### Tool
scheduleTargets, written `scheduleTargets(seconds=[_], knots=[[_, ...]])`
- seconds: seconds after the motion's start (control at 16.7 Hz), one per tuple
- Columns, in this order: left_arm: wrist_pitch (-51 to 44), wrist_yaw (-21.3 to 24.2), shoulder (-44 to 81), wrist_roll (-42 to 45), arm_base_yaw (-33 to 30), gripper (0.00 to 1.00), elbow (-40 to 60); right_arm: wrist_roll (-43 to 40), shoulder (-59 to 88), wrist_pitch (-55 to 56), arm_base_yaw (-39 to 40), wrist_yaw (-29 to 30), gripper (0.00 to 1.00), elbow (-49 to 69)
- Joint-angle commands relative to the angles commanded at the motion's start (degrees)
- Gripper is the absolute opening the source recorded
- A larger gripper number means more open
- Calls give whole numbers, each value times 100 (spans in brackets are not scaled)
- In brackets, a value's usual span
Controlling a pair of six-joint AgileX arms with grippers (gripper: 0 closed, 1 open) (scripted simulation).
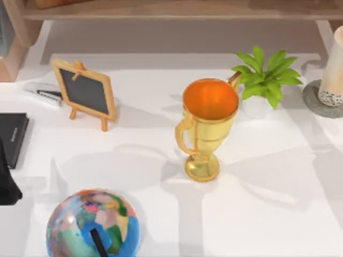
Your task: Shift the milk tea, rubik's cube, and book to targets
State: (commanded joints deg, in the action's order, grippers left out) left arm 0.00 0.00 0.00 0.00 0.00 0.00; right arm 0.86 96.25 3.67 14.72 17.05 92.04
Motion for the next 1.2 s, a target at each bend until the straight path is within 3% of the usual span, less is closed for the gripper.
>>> scheduleTargets(seconds=[0.36,0.9,1.2], knots=[[0,0,0,0,0,100,0,-35,-2541,-130,-455,-367,100,-2462],[0,0,0,0,0,100,0,-78,-7561,-312,-1175,-1237,100,-7217],[0,0,0,0,0,100,0,-82,-9304,-357,-1416,-1621,100,-8897]])
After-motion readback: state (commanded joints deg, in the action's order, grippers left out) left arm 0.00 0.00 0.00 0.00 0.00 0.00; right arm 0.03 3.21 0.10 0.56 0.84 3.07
